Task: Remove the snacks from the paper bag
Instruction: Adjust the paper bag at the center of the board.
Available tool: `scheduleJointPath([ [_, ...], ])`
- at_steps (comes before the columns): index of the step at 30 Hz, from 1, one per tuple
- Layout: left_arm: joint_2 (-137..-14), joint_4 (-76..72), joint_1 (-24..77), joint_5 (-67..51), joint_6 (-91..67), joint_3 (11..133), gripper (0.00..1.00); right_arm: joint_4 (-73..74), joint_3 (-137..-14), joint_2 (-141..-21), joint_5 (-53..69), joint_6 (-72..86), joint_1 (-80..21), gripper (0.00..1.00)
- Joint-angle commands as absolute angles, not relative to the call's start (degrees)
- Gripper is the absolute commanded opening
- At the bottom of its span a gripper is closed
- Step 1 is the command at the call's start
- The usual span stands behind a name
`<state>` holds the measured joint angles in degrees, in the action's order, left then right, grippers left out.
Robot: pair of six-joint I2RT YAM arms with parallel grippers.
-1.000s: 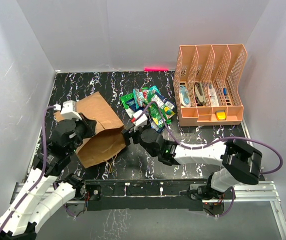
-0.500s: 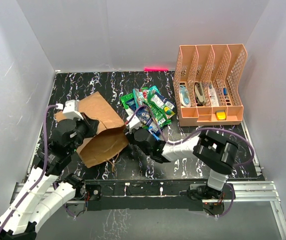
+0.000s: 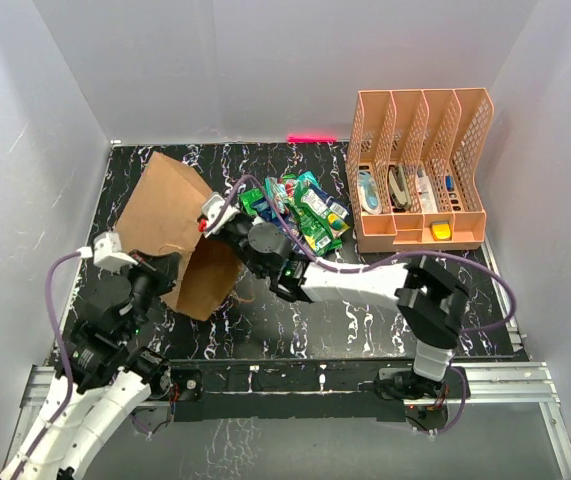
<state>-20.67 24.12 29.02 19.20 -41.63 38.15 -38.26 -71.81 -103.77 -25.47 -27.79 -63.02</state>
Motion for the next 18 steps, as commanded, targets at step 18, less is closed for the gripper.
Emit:
scheduleJointPath([
  [18,-23.1,28.3,29.2,28.3,-42.9,42.3,0.0,-57.2,-55.5,-102.0,-33.8,-18.7,-66.4,0.14],
])
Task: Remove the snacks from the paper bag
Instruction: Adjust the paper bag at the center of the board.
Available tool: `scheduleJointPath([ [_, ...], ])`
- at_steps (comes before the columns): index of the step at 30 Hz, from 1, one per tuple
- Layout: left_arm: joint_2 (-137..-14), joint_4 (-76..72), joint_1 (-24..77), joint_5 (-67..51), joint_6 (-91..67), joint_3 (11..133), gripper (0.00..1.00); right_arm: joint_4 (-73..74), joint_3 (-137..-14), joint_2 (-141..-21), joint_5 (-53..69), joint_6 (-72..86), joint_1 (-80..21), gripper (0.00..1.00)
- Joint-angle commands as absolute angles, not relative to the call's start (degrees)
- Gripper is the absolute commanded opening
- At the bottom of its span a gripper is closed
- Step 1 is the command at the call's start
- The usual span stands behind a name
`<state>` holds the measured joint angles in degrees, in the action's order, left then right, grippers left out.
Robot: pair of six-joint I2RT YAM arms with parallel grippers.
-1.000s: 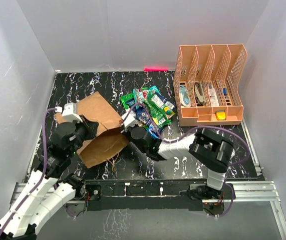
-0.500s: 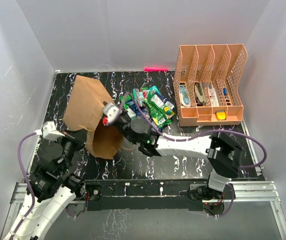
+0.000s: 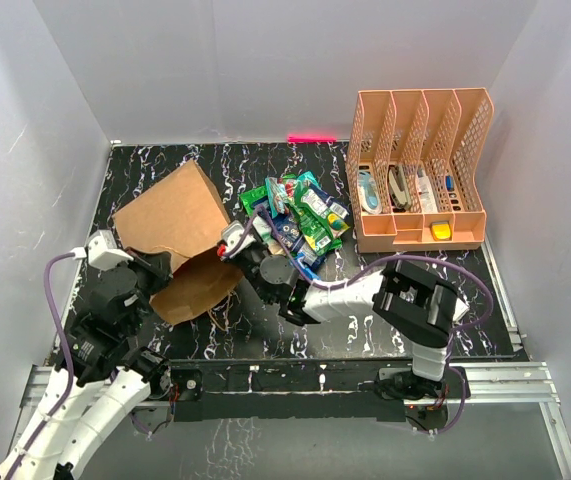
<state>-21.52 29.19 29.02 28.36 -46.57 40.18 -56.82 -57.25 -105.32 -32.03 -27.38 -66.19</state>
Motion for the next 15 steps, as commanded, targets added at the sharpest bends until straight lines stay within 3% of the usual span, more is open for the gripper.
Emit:
scheduleJointPath([
  [1,-23.3,27.6,29.2,27.2,-42.3,42.0,0.0,-56.2,-54.7,-101.9,-34.0,-17.3,-66.4,0.19],
  [3,-23.5,26.3,29.2,25.2,-41.9,40.8,0.0,-53.4,-52.9,-101.0,-34.3,-15.3,-66.4,0.36],
  [6,-23.6,23.9,29.2,22.4,-41.1,39.4,0.0,-48.8,-49.6,-97.0,-32.5,-14.9,-66.4,0.75],
  [7,-23.8,23.1,29.2,21.6,-40.7,39.3,0.0,-47.0,-48.2,-95.2,-31.5,-15.2,-66.4,0.81],
  [13,-26.5,21.3,29.2,19.6,-38.4,40.5,0.0,-33.1,-41.4,-81.2,-21.9,-19.1,-67.6,0.9],
  [15,-27.2,20.7,29.2,18.8,-37.9,40.5,0.0,-26.9,-40.7,-77.7,-16.7,-20.2,-69.1,0.97],
])
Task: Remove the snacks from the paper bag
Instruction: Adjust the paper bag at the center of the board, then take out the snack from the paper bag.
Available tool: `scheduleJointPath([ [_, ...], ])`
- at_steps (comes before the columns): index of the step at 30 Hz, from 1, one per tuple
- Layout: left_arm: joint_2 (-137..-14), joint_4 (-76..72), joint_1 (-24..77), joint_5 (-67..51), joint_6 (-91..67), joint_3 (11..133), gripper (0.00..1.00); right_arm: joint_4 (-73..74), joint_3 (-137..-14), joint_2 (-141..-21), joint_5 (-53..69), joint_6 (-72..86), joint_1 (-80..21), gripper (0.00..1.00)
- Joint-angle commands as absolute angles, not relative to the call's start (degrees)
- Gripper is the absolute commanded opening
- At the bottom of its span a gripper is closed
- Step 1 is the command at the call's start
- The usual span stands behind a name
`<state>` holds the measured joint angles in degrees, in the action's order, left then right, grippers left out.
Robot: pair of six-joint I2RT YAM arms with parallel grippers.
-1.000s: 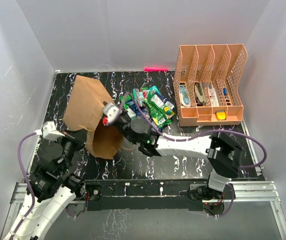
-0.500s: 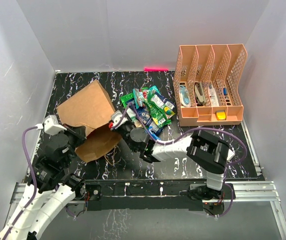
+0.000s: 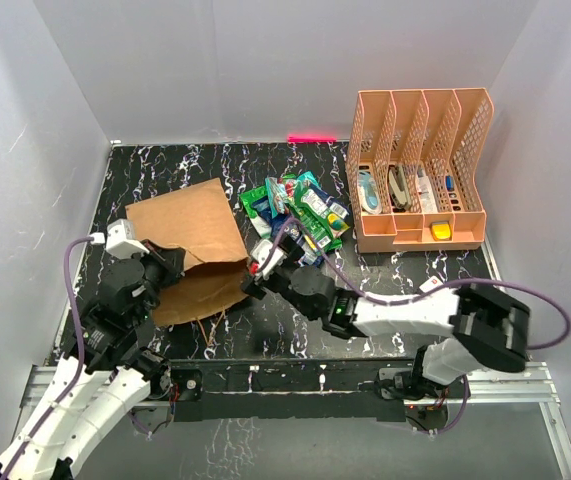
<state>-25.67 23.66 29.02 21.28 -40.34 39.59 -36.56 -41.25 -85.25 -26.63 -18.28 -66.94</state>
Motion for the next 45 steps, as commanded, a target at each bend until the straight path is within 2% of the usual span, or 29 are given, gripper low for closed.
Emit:
scheduleJointPath([
  [1,-27.4,20.3,29.2,18.4,-37.8,40.4,0.0,-25.1,-40.2,-76.8,-15.2,-21.2,-70.3,0.98],
  [5,-28.4,19.7,29.1,17.9,-37.2,40.8,0.0,-20.4,-40.8,-78.7,-14.8,-30.0,-79.7,0.98],
  [10,-29.5,20.1,29.2,17.0,-35.9,42.9,0.0,-29.2,-45.4,-88.9,-16.5,-40.1,-86.0,0.98],
  [12,-29.6,20.6,29.2,16.8,-35.6,43.9,0.0,-36.2,-47.3,-94.2,-18.2,-43.8,-85.9,0.94],
  [15,-29.7,21.2,29.2,16.2,-34.5,44.9,0.0,-45.9,-50.8,-103.1,-20.7,-51.1,-84.8,0.68],
  [16,-29.8,21.4,29.2,15.9,-34.3,45.2,0.0,-48.6,-52.0,-105.5,-20.8,-53.3,-84.4,0.63],
  [18,-30.1,21.8,29.2,15.3,-33.8,45.9,0.0,-51.9,-53.7,-108.3,-18.9,-55.8,-83.4,0.6],
  [22,-30.6,22.0,29.2,14.6,-32.7,46.9,0.0,-49.1,-56.5,-110.0,-10.4,-56.1,-80.0,0.64],
  [28,-30.8,21.4,29.2,13.1,-32.1,46.9,0.0,-39.7,-63.8,-114.9,-0.6,-56.8,-73.1,0.85],
  [32,-31.1,20.9,29.1,12.0,-32.0,47.3,0.0,-37.9,-67.6,-119.4,2.4,-60.0,-71.2,0.87],
  [35,-31.2,21.0,29.1,11.8,-31.9,47.8,0.0,-38.2,-71.1,-123.4,-1.6,-63.5,-70.9,0.87],
  [42,-30.4,21.4,29.1,11.4,-32.0,47.6,0.0,-41.8,-76.5,-130.4,-6.4,-68.9,-68.7,0.83],
  [45,-30.1,21.1,29.2,10.7,-32.4,47.3,0.0,-41.4,-78.3,-132.5,-4.5,-72.2,-67.6,0.82],
])
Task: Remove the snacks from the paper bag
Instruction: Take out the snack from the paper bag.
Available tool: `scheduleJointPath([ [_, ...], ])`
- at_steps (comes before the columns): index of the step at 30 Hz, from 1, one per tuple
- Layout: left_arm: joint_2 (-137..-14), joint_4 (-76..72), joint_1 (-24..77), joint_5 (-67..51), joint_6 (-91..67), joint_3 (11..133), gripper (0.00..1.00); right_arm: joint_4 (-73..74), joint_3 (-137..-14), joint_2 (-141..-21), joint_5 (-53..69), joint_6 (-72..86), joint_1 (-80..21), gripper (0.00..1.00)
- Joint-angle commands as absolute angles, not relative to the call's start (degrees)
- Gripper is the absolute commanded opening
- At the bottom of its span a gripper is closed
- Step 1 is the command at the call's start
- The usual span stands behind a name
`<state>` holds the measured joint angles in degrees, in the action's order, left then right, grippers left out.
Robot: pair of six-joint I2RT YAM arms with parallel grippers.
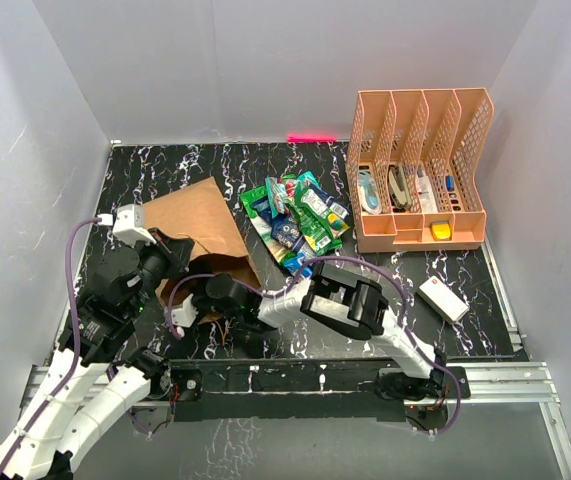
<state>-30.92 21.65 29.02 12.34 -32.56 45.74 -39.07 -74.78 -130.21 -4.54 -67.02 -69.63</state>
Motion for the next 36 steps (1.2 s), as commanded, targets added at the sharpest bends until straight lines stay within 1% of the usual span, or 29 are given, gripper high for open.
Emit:
scheduleJointPath([
  [1,-30.1,21.0,29.2,10.4,-32.6,47.4,0.0,-41.1,-79.2,-133.2,-4.0,-73.6,-67.2,0.82],
  [5,-30.3,21.1,29.2,9.4,-32.7,48.2,0.0,-41.9,-83.3,-136.5,-3.6,-75.8,-65.6,0.81],
  [11,-31.1,20.5,29.1,7.8,-33.2,48.8,0.0,-42.3,-89.5,-141.7,1.4,-77.8,-63.4,0.8],
  [16,-31.5,20.8,29.2,6.6,-34.0,49.3,0.0,-41.7,-100.3,-149.0,-2.7,-78.9,-61.9,0.73],
  [18,-31.2,21.3,29.2,6.8,-34.0,49.5,0.0,-41.9,-103.4,-150.8,-4.1,-78.6,-61.3,0.65],
  [19,-31.1,21.8,29.1,7.1,-33.9,49.6,0.0,-42.2,-104.2,-151.1,-4.6,-78.2,-61.0,0.54],
  [20,-31.0,22.2,29.2,7.7,-33.7,49.7,0.0,-42.9,-104.4,-151.0,-4.8,-77.9,-60.9,0.46],
  [23,-31.1,23.5,29.1,10.7,-33.5,50.0,0.0,-46.0,-98.5,-147.7,-3.2,-77.8,-61.1,0.28],
  [25,-31.8,25.5,29.2,14.5,-34.5,50.6,0.0,-47.1,-92.4,-143.3,-1.3,-77.7,-61.5,0.1],
  [28,-33.4,27.4,29.2,19.9,-35.6,51.7,0.0,-51.7,-82.6,-136.8,-1.1,-73.4,-62.6,0.08],
  [31,-34.6,27.0,29.1,22.2,-35.3,52.4,0.0,-52.6,-73.5,-128.0,0.3,-67.9,-63.5,0.08],
  [36,-35.3,24.7,29.2,23.3,-34.5,52.3,0.0,-54.6,-62.6,-118.4,-0.6,-61.4,-65.7,0.08],
])
